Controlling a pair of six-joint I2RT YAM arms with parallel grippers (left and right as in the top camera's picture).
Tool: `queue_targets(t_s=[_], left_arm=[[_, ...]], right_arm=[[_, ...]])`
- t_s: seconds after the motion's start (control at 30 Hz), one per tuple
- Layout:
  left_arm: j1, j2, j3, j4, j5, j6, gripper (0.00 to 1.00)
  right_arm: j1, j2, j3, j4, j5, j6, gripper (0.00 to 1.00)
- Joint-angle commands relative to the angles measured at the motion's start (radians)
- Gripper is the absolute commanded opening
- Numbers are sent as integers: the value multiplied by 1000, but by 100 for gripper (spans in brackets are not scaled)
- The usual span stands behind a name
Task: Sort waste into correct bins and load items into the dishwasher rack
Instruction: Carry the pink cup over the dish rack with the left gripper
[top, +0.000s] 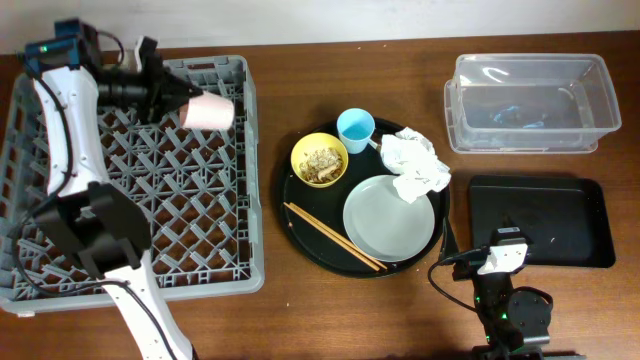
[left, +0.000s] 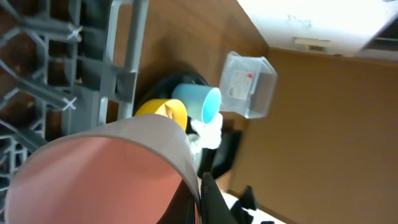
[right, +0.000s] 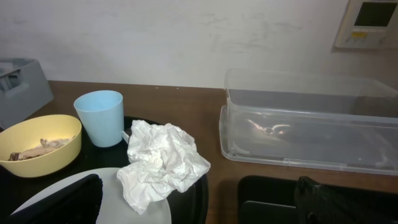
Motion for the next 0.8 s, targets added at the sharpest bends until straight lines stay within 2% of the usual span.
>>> queue_targets(t_s=[0.0,0.17,0.37,0.57,0.77], left_arm=[[32,6,-130,57,136,56,1],[91,6,-239,140,199,56,1],[142,6,-280,149,196,71,1],[160,6,-285,149,77,71,3],[160,6,-324,134,93,78,3]], right_arm=[[5,-8,-7,-2,2,4,99],[5,-8,-7,-2,2,4,99],[5,-8,-7,-2,2,4,99],[5,-8,-7,-3,2,4,99],[5,-8,-7,-2,2,4,99]])
